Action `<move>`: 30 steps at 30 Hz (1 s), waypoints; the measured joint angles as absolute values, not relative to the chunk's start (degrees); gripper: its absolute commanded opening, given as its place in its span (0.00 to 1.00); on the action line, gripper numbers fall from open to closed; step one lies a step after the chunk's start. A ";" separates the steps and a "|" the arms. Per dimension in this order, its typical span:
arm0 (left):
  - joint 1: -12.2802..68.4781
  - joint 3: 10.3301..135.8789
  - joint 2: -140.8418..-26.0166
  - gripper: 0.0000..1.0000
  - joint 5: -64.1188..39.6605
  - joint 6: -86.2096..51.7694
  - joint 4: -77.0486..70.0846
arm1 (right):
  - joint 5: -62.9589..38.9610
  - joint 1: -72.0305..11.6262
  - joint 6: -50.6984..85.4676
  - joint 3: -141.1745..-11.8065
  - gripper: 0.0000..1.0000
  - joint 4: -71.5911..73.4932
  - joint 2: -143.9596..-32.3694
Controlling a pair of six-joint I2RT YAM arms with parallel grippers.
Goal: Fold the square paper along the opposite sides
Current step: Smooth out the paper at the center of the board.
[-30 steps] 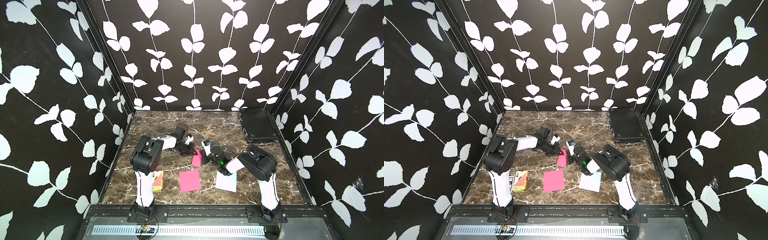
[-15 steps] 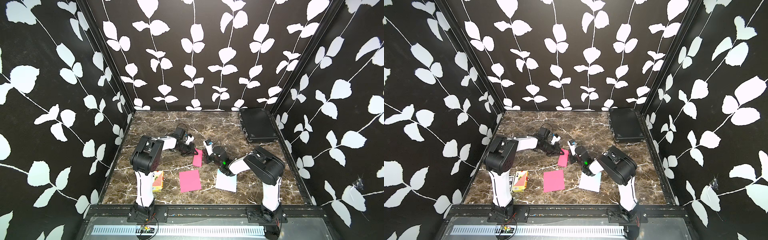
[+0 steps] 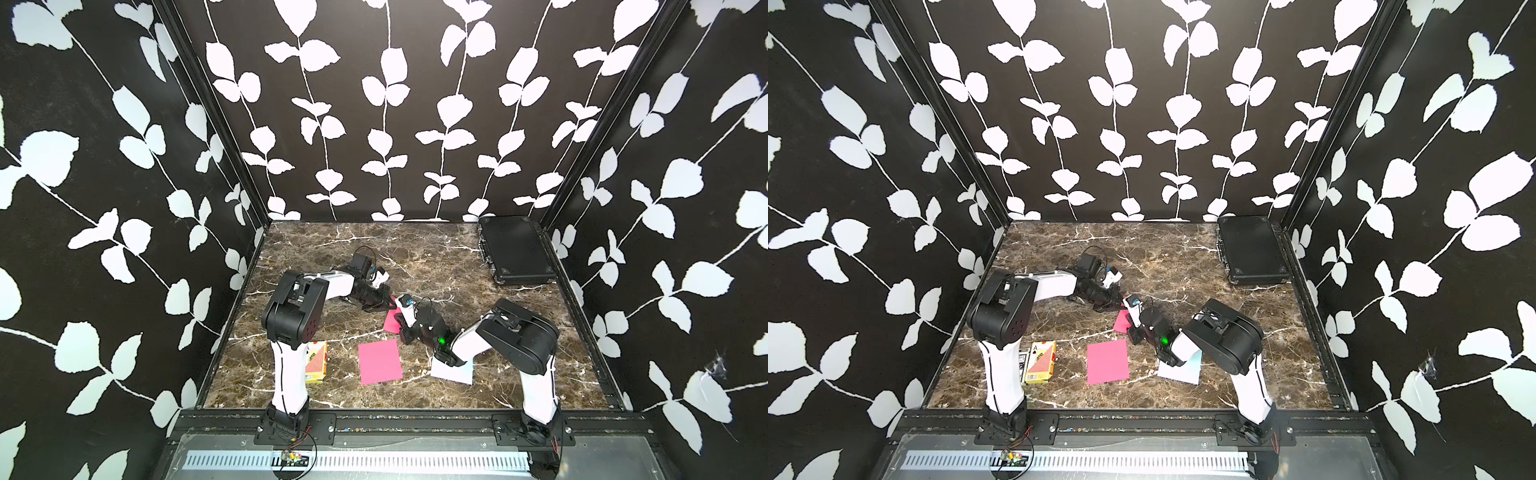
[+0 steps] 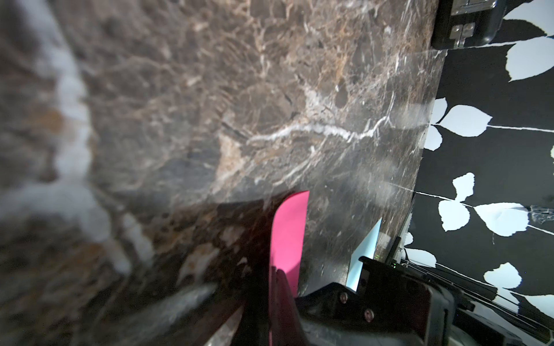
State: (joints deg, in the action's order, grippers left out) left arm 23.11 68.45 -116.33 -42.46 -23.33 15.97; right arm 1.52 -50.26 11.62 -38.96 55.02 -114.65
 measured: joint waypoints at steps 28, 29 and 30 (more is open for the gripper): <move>21.45 70.94 -116.29 0.00 -46.28 -29.74 9.80 | -14.79 -37.47 29.04 -34.24 0.37 42.85 -94.63; 21.19 71.59 -116.22 0.00 -46.89 -30.41 8.88 | -17.61 -35.24 31.79 -34.89 0.40 43.20 -95.07; 20.93 72.23 -116.11 0.00 -47.59 -31.09 7.86 | -20.56 -32.95 34.98 -35.70 0.42 43.53 -95.90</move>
